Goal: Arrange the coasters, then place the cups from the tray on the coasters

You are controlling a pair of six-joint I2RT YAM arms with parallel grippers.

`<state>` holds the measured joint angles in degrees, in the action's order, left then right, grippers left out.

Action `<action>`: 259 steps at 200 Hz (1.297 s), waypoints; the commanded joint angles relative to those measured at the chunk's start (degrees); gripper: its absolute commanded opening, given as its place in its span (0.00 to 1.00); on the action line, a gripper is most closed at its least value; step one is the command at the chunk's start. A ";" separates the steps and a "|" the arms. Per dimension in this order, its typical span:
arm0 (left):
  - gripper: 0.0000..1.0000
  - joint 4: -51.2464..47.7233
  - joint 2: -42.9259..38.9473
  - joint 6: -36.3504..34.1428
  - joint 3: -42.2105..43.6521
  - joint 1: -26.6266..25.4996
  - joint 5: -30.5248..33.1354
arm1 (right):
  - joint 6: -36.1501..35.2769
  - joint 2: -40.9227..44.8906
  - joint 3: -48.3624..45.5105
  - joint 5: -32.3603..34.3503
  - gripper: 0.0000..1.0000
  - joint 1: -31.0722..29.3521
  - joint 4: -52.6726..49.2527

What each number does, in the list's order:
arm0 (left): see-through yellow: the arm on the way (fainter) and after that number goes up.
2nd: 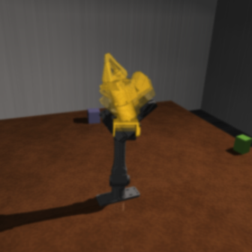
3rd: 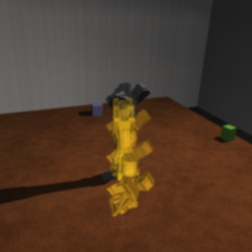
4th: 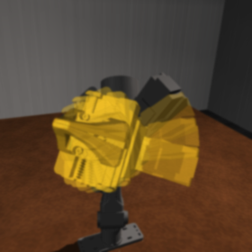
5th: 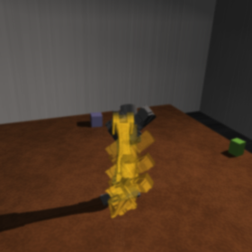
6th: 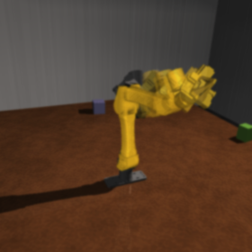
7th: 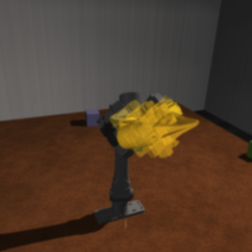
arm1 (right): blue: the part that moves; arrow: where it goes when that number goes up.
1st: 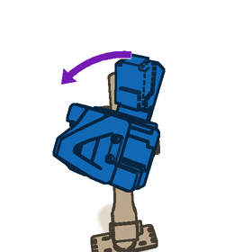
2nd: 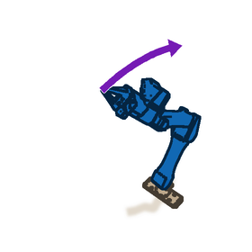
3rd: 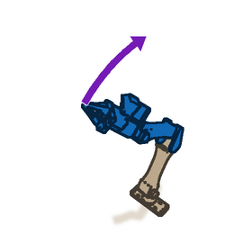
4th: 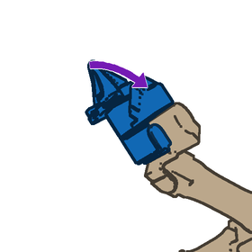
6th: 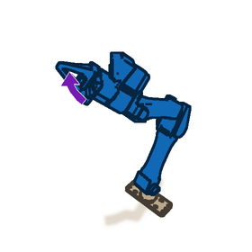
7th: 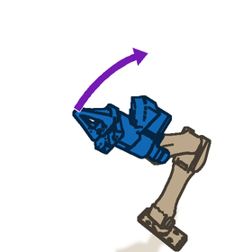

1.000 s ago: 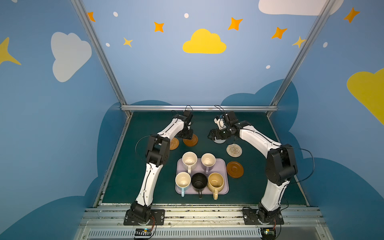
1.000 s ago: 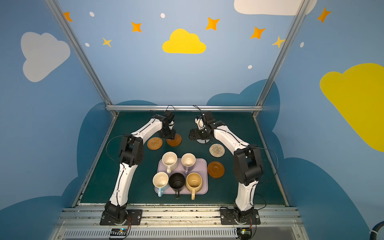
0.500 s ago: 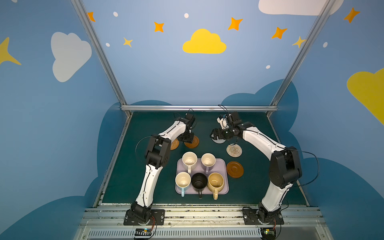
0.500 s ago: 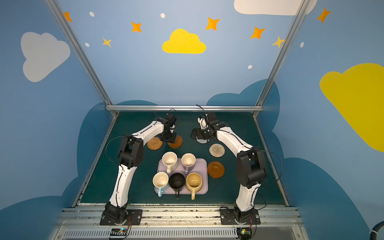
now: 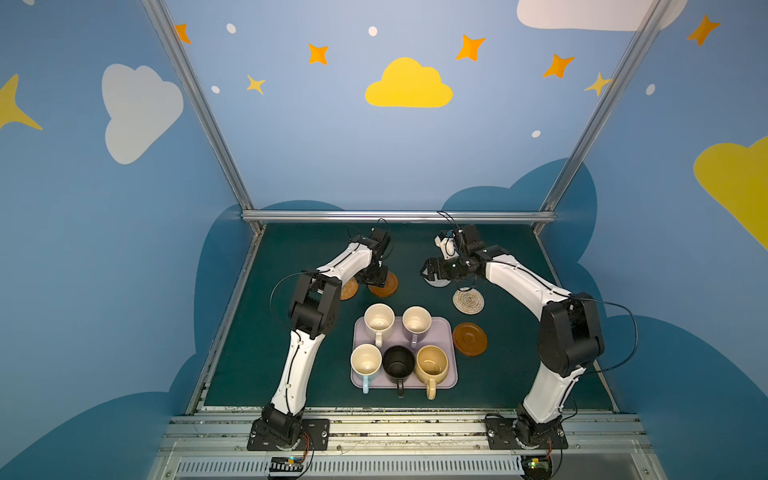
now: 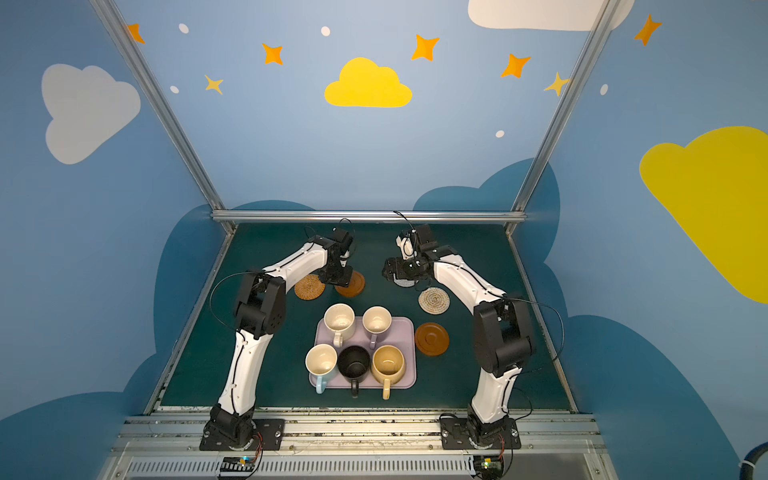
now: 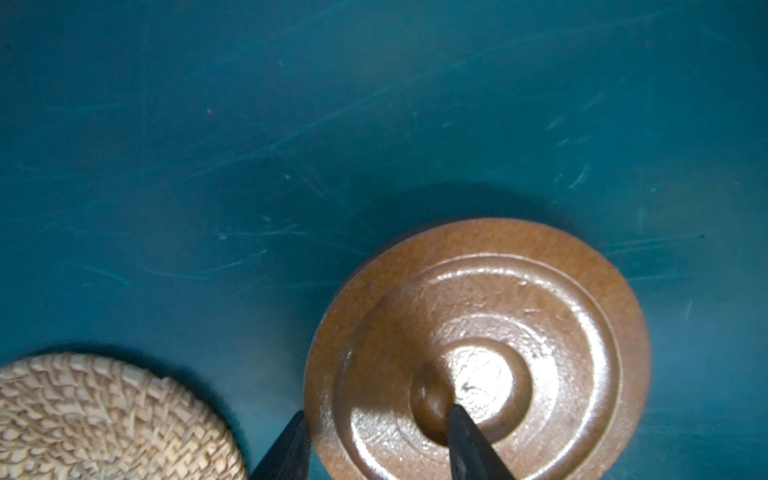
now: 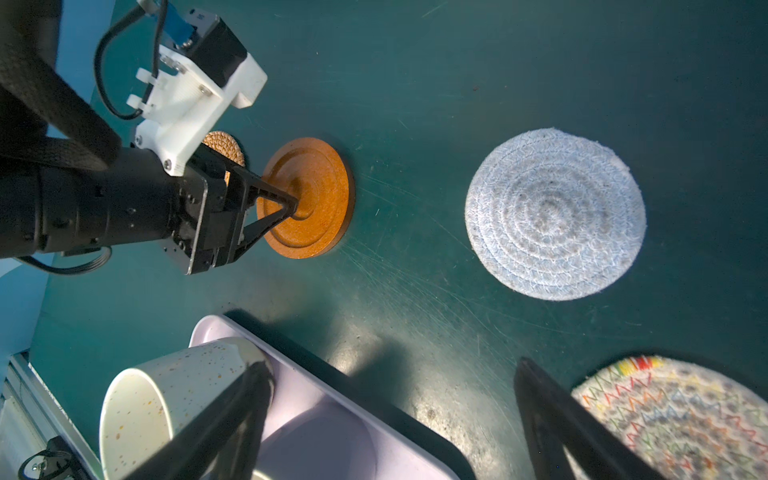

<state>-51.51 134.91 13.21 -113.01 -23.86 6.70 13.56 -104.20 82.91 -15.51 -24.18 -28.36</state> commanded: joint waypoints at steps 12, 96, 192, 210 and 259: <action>0.52 -4.40 -0.86 0.58 1.35 -0.06 1.27 | 0.37 2.00 -0.76 -0.57 0.91 0.20 0.39; 0.54 -4.78 -2.47 1.06 1.78 0.54 2.79 | -0.02 1.63 0.59 0.45 0.92 0.19 -0.49; 0.76 -1.09 -6.94 2.21 -0.47 1.10 -0.87 | -1.96 2.03 2.08 4.34 0.92 0.69 -2.75; 0.81 -1.31 -7.94 2.73 -1.10 1.25 -1.89 | -2.33 2.25 1.70 5.75 0.92 0.89 -2.90; 1.00 7.29 -15.19 4.86 5.28 2.97 -14.49 | -2.27 2.69 1.10 10.66 0.95 1.84 -3.62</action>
<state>-49.15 124.36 16.60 -110.32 -21.89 0.67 11.77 -104.16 83.26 -8.29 -23.14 -30.87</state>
